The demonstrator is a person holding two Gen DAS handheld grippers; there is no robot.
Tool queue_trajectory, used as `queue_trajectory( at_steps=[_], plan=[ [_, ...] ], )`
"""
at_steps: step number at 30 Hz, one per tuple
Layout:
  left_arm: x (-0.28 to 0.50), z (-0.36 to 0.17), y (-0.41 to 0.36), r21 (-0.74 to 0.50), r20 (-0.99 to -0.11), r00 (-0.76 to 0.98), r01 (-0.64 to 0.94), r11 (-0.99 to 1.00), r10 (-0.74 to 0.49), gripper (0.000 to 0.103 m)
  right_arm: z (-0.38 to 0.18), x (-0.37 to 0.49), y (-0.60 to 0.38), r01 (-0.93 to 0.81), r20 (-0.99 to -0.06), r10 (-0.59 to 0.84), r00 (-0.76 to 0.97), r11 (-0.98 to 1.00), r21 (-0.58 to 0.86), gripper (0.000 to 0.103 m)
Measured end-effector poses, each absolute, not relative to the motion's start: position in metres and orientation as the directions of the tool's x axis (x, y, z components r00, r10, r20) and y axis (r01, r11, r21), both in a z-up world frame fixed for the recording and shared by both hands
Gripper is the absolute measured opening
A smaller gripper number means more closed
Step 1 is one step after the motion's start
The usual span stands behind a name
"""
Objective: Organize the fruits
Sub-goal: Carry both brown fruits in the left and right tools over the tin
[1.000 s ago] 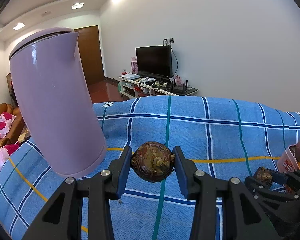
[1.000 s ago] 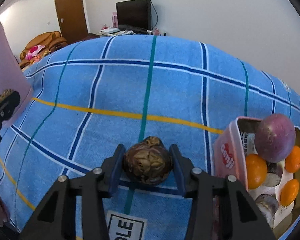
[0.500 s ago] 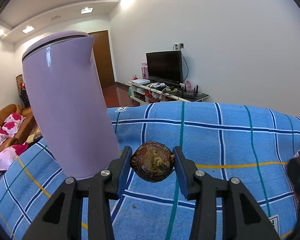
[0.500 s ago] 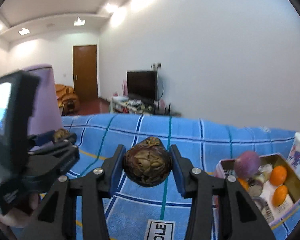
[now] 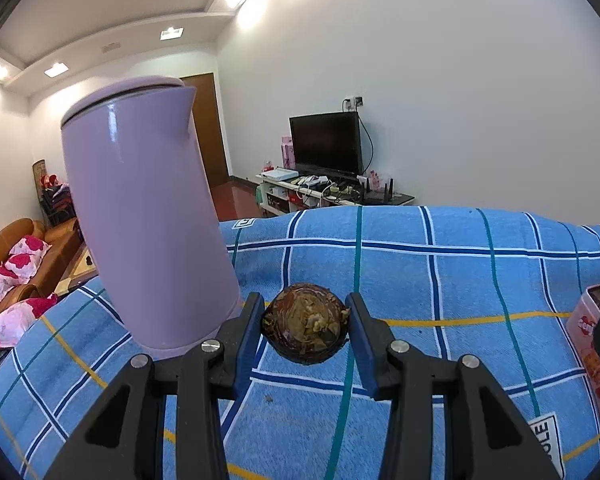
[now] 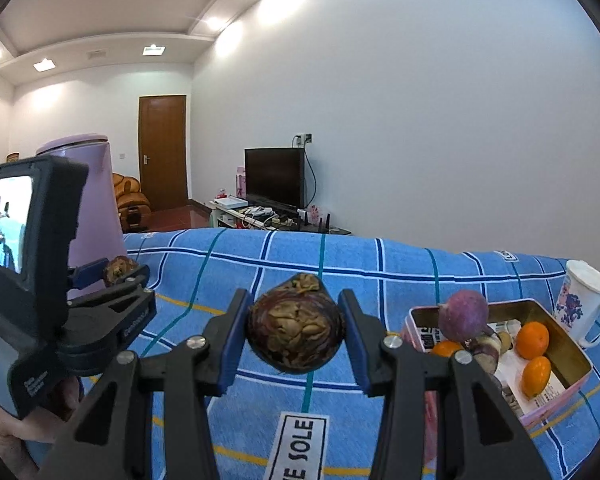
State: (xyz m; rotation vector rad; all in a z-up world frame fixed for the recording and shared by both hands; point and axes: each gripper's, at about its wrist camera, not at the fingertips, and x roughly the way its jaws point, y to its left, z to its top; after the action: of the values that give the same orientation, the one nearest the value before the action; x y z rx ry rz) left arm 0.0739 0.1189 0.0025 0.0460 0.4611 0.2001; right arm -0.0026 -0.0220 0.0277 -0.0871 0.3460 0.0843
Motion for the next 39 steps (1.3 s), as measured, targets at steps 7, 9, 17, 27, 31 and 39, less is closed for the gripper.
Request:
queue_trajectory(
  at_steps=[7,9,17,27,31,39],
  plan=[
    [0.056,0.004,0.12,0.072,-0.43,0.883,-0.175,0.982,0.188,0.044,0.029,-0.008,-0.022,-0.1,-0.346,0.068,0.936,0.992,-0.075,0.048],
    [0.053,0.004,0.121,0.064,-0.432,0.883,-0.17,0.983,0.181,0.044,0.029,-0.01,-0.023,-0.1,-0.346,0.067,0.936,0.992,-0.076,0.048],
    [0.035,0.006,0.116,0.06,-0.409,0.897,-0.159,0.985,0.17,0.044,0.028,-0.02,-0.027,-0.104,-0.355,0.07,0.932,0.992,-0.078,0.048],
    [0.019,0.007,0.112,0.06,-0.391,0.905,-0.159,0.985,0.17,0.044,0.028,-0.032,-0.034,-0.118,-0.362,0.079,0.929,0.989,-0.087,0.048],
    [0.014,0.007,0.11,0.06,-0.389,0.905,-0.159,0.985,0.17,0.044,0.029,-0.036,-0.038,-0.122,-0.365,0.082,0.927,0.989,-0.088,0.048],
    [0.009,0.006,0.103,0.061,-0.396,0.904,-0.149,0.987,0.161,0.044,0.03,-0.045,-0.048,-0.124,-0.367,0.08,0.927,0.987,-0.098,0.048]
  ],
)
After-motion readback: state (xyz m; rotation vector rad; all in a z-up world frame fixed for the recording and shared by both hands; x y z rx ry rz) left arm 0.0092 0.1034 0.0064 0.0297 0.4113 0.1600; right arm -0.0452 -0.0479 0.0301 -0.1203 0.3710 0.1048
